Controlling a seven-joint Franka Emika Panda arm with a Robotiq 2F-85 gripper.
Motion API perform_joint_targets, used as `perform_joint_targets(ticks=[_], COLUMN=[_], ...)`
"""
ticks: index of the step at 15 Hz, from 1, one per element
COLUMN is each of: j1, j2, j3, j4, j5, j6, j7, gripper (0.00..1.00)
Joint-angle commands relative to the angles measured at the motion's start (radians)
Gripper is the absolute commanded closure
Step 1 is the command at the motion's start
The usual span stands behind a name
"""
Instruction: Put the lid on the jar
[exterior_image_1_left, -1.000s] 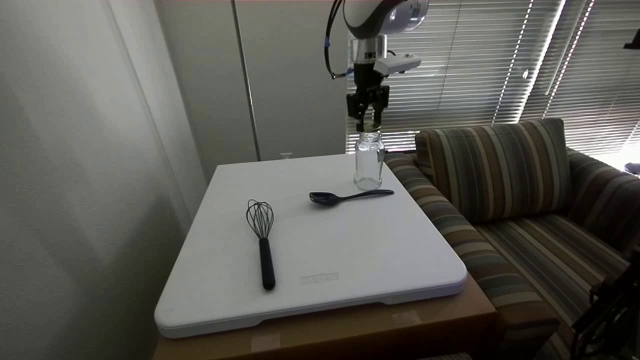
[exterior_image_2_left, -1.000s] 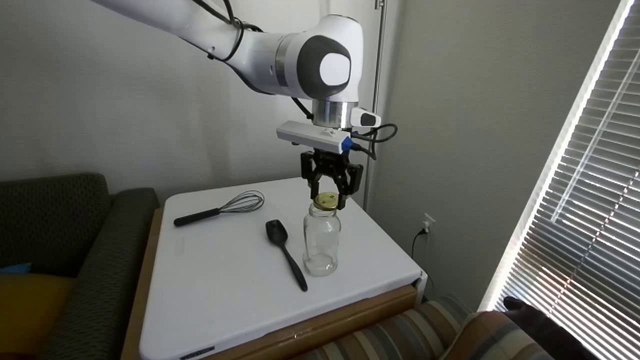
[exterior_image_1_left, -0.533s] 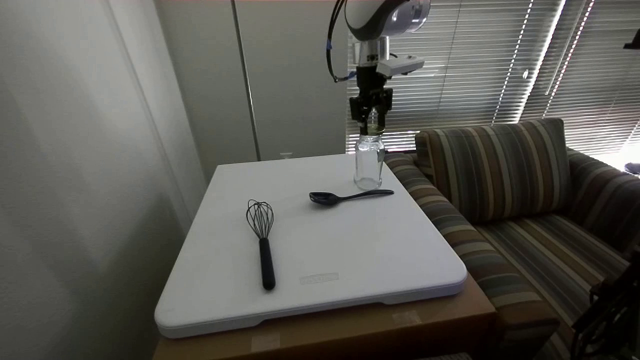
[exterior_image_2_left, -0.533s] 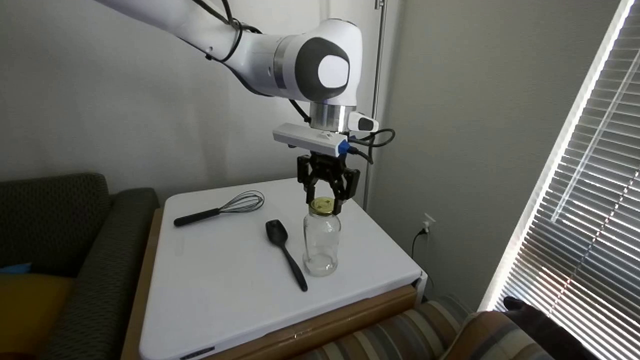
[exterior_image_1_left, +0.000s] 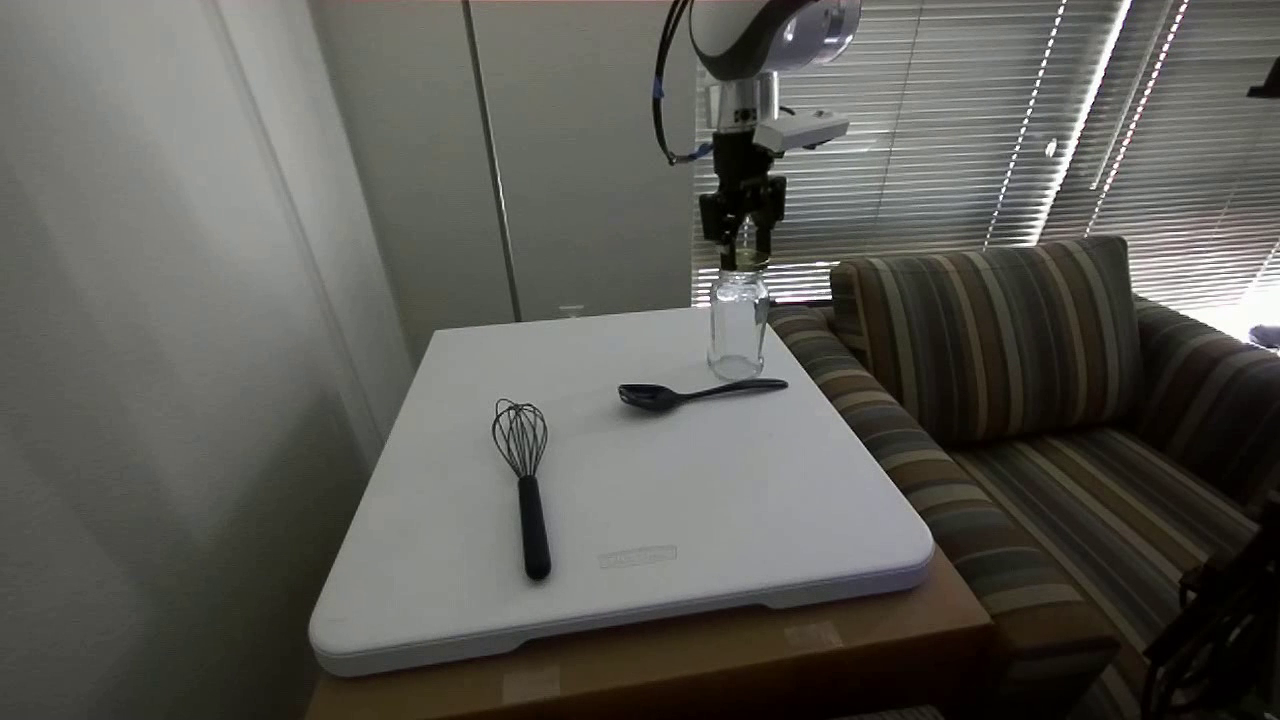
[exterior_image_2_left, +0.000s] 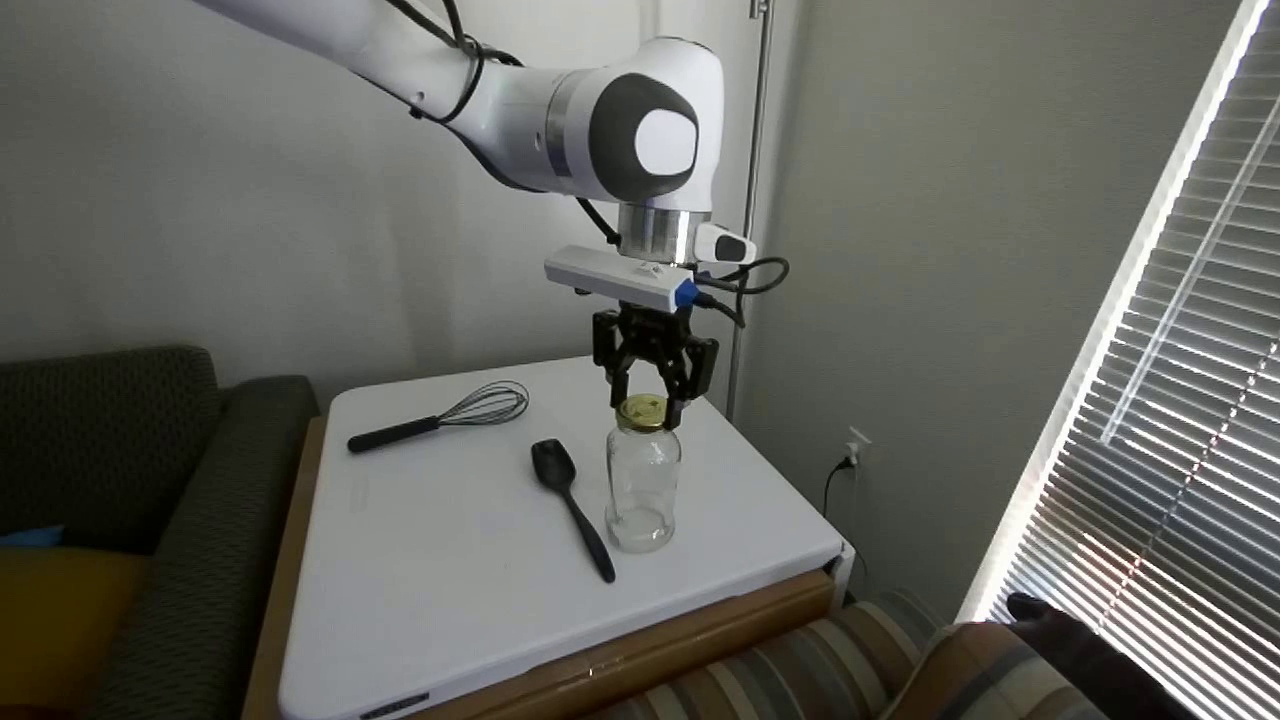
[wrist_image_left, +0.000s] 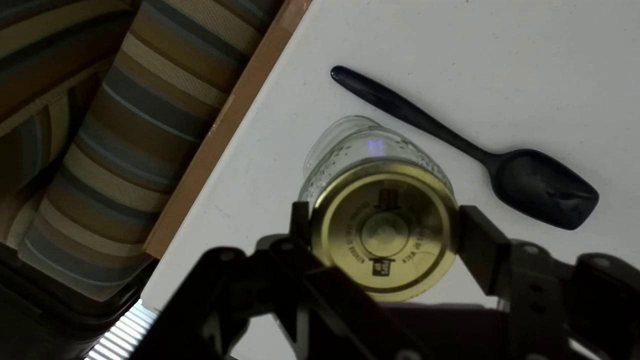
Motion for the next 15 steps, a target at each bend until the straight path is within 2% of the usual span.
perform_joint_targets(ticks=[1, 15], j1=[0.000, -0.003], j2=[-0.024, 0.011], j3=[0.003, 0.001], j4=[-0.047, -0.013], j5=[0.000, 0.001], j6=[0.029, 0.056], j7=[-0.007, -0.010], gripper=[0.52, 0.52])
